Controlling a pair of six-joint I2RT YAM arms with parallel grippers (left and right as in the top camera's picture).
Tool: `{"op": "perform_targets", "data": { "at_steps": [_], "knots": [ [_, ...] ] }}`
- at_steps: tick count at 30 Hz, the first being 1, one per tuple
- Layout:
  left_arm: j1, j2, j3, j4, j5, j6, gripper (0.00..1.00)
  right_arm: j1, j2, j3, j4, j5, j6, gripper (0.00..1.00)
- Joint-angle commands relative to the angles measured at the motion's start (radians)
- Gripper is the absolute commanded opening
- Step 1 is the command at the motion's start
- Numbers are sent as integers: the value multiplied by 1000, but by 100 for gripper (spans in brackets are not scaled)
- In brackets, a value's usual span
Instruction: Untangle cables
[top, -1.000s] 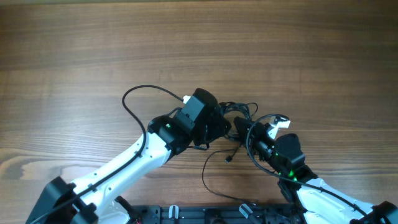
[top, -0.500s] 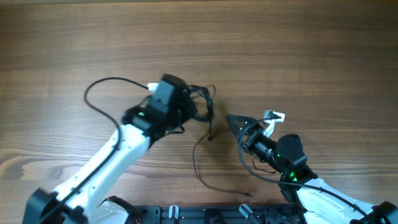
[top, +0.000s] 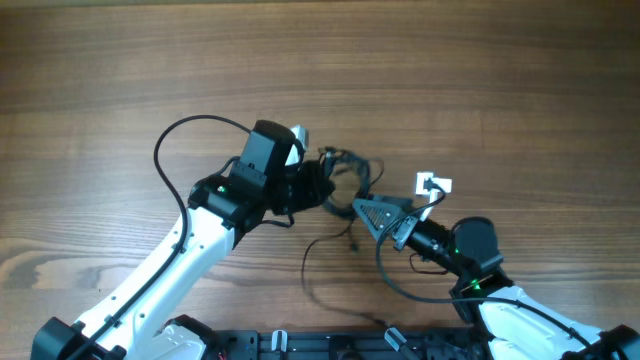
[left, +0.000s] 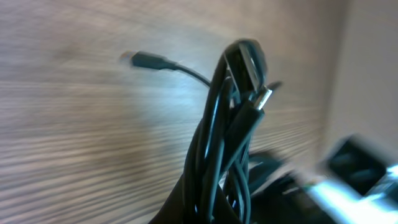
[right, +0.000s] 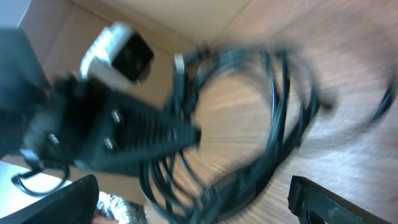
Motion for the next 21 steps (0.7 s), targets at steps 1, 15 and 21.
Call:
{"op": "perform_targets", "data": {
  "at_steps": [1,15,21],
  "knots": [
    [33,-15,5,-95,-53,283,4,-99,-2,5,1,-118,-53,100],
    [38,-14,5,-111,317,494,4,-162,-1,5,-74,-142,-213,61],
    [39,-14,5,-111,316,491,4,-162,-2,5,-85,-178,-207,4]
  ]
}}
